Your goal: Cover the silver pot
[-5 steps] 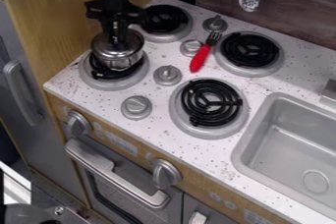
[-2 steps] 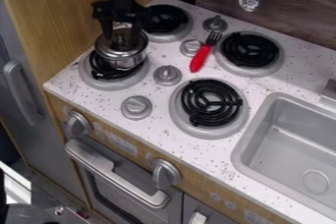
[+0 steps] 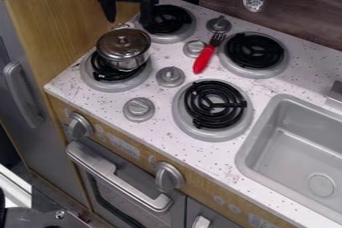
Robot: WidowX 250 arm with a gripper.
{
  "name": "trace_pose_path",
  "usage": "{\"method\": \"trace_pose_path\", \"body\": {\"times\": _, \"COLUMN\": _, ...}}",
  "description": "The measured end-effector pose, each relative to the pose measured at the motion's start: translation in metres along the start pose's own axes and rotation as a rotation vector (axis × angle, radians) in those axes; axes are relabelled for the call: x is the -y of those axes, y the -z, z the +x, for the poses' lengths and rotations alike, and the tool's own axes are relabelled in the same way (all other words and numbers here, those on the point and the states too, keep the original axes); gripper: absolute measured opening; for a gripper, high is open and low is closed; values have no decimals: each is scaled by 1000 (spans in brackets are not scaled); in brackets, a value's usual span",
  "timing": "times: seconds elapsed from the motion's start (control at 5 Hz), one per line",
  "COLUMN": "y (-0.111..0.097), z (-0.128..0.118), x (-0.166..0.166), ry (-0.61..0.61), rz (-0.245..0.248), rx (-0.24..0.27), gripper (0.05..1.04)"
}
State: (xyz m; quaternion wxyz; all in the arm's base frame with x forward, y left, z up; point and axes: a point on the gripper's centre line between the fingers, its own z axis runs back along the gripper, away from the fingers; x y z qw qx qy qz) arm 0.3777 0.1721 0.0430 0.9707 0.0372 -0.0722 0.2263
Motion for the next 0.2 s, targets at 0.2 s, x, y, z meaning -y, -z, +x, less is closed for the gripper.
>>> {"method": "trace_pose_path", "body": {"times": 0.2, "y": 9, "z": -20, "x": -1, "ry": 69, "rz": 6, "rx": -56, "gripper": 999}}
